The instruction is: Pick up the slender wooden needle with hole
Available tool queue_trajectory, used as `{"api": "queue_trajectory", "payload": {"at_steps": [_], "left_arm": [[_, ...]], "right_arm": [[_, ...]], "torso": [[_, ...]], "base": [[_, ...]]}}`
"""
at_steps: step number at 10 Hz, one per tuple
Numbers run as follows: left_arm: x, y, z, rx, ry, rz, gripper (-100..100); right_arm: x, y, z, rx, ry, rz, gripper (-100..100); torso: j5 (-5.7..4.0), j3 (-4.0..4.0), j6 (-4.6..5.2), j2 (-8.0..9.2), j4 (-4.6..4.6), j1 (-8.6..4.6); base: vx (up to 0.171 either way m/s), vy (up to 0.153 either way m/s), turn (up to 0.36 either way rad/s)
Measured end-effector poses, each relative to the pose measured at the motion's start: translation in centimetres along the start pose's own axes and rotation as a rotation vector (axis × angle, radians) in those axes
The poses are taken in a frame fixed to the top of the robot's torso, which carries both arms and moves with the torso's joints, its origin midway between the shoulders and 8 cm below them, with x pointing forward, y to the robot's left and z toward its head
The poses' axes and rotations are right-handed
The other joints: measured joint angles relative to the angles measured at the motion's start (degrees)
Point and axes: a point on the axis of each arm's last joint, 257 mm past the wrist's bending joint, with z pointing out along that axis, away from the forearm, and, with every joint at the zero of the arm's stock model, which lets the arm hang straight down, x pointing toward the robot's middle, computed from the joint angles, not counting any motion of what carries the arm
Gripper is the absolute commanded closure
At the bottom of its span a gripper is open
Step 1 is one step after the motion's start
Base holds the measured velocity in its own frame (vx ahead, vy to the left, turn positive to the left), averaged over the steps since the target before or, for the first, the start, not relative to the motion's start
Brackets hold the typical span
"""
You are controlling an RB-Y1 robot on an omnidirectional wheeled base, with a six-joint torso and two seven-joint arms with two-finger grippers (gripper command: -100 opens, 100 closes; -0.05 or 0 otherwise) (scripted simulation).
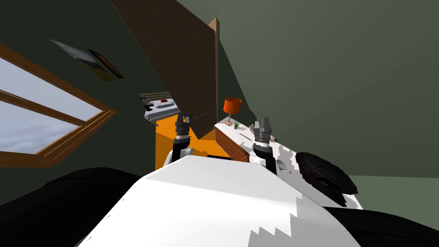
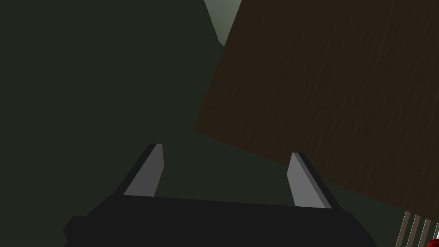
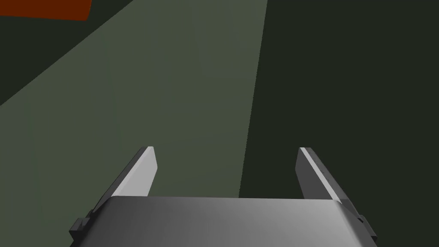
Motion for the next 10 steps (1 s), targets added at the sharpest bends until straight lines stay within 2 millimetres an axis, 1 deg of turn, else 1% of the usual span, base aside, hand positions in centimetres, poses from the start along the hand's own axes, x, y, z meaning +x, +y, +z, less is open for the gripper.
{"api": "queue_trajectory", "payload": {"at_steps": [2,5,6,7,8,9,10], "left_arm": [[0.0,0.0,0.0,0.0,0.0,0.0,0],[0.0,0.0,0.0,0.0,0.0,0.0,0],[0.0,0.0,0.0,0.0,0.0,0.0,0],[0.0,0.0,0.0,0.0,0.0,0.0,0],[0.0,0.0,0.0,0.0,0.0,0.0,0],[0.0,0.0,0.0,0.0,0.0,0.0,0],[0.0,0.0,0.0,0.0,0.0,0.0,0]], "right_arm": [[0.9,-1.6,-0.8,0.036,0.058,-0.027,-100],[2.4,-5.3,-3.4,0.117,0.157,-0.076,-100],[2.6,-5.8,-3.8,0.13,0.179,-0.088,-100],[2.8,-7.0,-5.2,0.164,0.214,-0.105,-100],[3.1,-7.6,-5.6,0.176,0.236,-0.116,-100],[3.8,-9.1,-6.3,0.205,0.271,-0.135,-100],[3.7,-9.8,-7.3,0.226,0.296,-0.15,-100]], "torso": [[-0.01,-0.02,0.0,-0.03,-0.01,-0.08],[0.0,-0.04,0.0,-0.07,-0.01,-0.02],[-0.01,-0.06,0.01,-0.11,-0.02,-0.06],[-0.01,-0.05,0.01,-0.08,-0.02,-0.04],[-0.01,-0.06,0.0,-0.11,-0.01,-0.06],[-0.01,-0.06,-0.01,-0.11,-0.02,-0.02],[0.0,-0.05,0.02,-0.1,-0.02,-0.06]], "base": [[-0.049,0.044,0.065],[-0.026,0.045,0.034],[-0.022,0.047,0.062],[-0.018,0.04,0.027],[-0.025,0.052,0.09],[-0.021,0.042,0.033],[-0.02,0.049,0.055]]}}
